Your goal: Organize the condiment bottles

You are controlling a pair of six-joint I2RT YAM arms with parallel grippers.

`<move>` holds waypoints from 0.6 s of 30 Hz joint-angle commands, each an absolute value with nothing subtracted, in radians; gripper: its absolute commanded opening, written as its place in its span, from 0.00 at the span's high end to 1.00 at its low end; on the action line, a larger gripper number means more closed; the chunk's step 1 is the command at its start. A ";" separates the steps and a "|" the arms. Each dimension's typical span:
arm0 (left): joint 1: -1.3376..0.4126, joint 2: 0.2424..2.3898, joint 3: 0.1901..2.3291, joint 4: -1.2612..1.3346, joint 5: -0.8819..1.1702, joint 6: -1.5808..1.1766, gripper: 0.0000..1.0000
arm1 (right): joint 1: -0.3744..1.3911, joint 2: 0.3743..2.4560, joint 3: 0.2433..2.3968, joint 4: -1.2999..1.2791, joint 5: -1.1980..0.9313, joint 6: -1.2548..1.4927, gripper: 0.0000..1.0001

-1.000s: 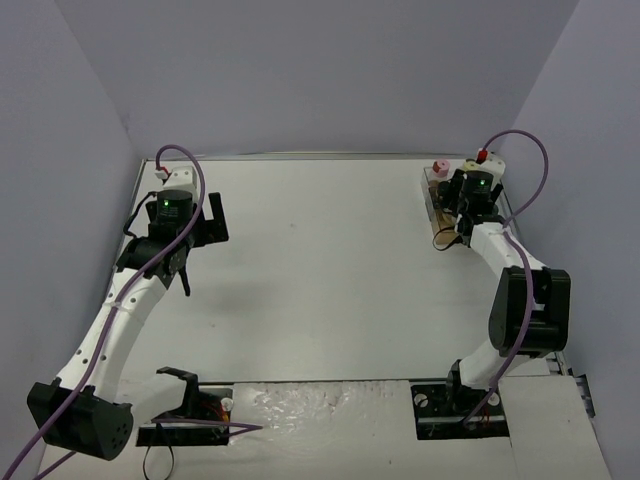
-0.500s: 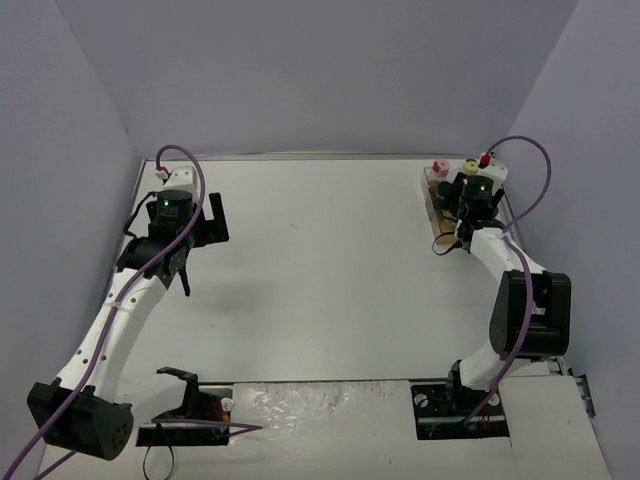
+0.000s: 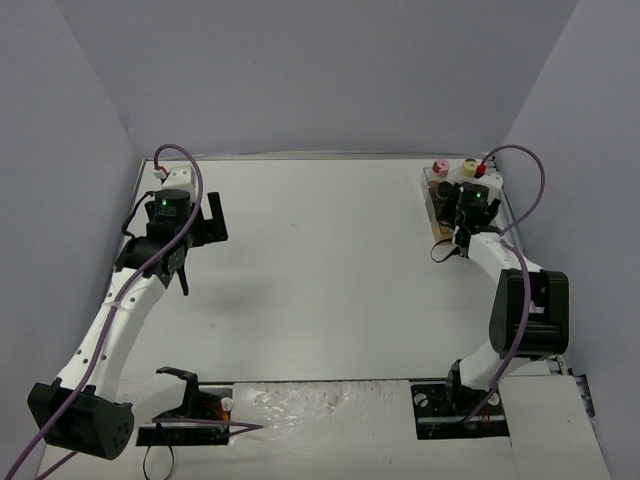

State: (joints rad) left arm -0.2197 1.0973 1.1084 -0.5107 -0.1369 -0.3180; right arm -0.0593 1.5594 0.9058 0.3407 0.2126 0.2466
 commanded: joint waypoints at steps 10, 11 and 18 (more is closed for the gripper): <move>-0.199 1.086 1.149 -0.453 -0.126 -0.322 0.03 | -0.058 1.643 0.955 0.417 0.202 0.261 0.54; -0.197 1.086 1.149 -0.453 -0.125 -0.322 0.03 | -0.058 1.630 0.958 0.399 0.197 0.262 0.48; -0.184 1.081 1.152 -0.453 -0.118 -0.322 0.03 | -0.052 1.400 1.014 0.219 0.156 0.262 0.15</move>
